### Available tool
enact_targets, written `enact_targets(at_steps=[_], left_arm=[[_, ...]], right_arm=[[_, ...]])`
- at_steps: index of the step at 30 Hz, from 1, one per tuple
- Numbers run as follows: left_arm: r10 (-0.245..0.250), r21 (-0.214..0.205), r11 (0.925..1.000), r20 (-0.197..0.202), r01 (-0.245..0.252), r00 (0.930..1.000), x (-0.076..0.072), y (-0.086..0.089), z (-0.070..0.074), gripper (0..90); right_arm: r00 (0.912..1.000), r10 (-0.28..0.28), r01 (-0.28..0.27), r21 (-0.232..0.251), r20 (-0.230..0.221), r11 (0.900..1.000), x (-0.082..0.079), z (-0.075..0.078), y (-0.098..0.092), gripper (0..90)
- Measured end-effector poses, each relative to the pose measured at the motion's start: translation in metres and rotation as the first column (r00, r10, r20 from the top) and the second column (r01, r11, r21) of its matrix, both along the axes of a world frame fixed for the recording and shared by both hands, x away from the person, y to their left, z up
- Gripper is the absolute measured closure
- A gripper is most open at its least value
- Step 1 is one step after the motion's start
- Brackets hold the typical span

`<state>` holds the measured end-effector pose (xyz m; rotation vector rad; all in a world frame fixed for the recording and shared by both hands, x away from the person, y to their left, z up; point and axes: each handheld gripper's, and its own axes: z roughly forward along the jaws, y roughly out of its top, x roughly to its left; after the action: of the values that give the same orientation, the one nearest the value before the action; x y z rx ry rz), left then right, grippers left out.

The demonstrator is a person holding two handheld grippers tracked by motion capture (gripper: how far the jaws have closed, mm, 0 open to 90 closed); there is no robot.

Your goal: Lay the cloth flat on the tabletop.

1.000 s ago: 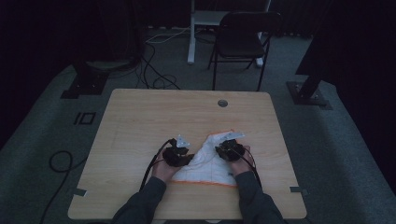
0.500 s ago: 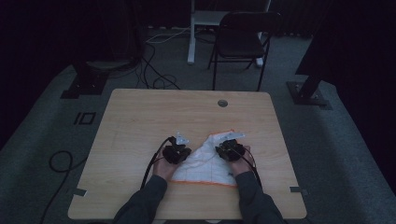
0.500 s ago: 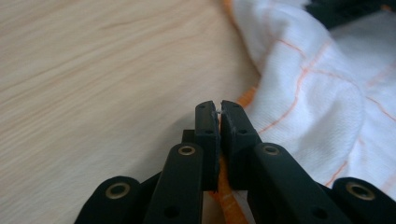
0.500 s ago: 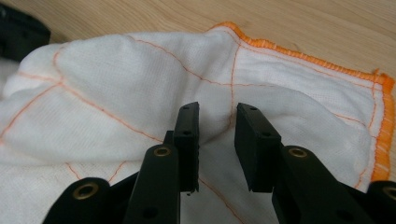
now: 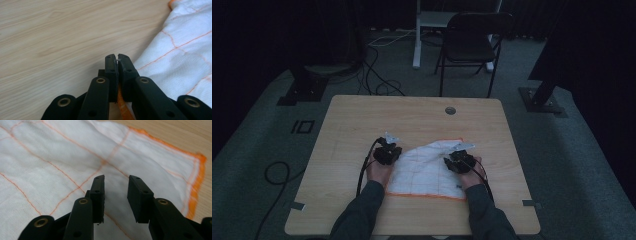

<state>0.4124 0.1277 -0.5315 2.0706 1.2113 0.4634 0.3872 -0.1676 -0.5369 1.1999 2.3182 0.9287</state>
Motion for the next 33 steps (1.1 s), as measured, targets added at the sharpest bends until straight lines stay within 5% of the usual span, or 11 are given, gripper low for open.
enact_targets(at_steps=[5,9,11,13,17,33], left_arm=[[0.002,0.009,1.0,-0.009,-0.002,1.0,0.002,0.004,-0.002,87.4],[-0.047,-0.022,0.9987,0.007,0.047,0.9989,-0.007,-0.001,0.004,87.0],[-0.085,-0.045,0.9954,0.008,0.085,0.9964,-0.012,-0.006,0.007,86.9],[-0.142,-0.038,0.9891,0.004,0.142,0.9898,-0.02,-0.016,0.01,86.9],[-0.183,-0.022,0.9828,0.003,0.183,0.9831,-0.026,-0.027,0.009,86.9],[-0.266,0.022,0.9639,0.045,0.265,0.9629,-0.053,-0.049,0.003,86.8]], right_arm=[[1.0,-0.003,0.003,0.005,-0.007,1.0,0.0,0.0,-0.003,65.8],[1.0,-0.006,0.006,0.0,-0.007,1.0,0.0,0.0,-0.002,65.6],[1.0,-0.008,0.008,-0.003,-0.003,1.0,0.0,0.0,-0.002,65.4],[0.9999,-0.012,0.012,-0.003,0.008,0.9999,0.0,0.001,0.0,65.3],[0.9998,-0.014,0.014,0.005,0.017,0.9999,0.0,0.004,0.002,65.0],[0.9974,0.041,-0.045,0.079,0.059,0.9959,0.009,0.024,0.039,57.2]])
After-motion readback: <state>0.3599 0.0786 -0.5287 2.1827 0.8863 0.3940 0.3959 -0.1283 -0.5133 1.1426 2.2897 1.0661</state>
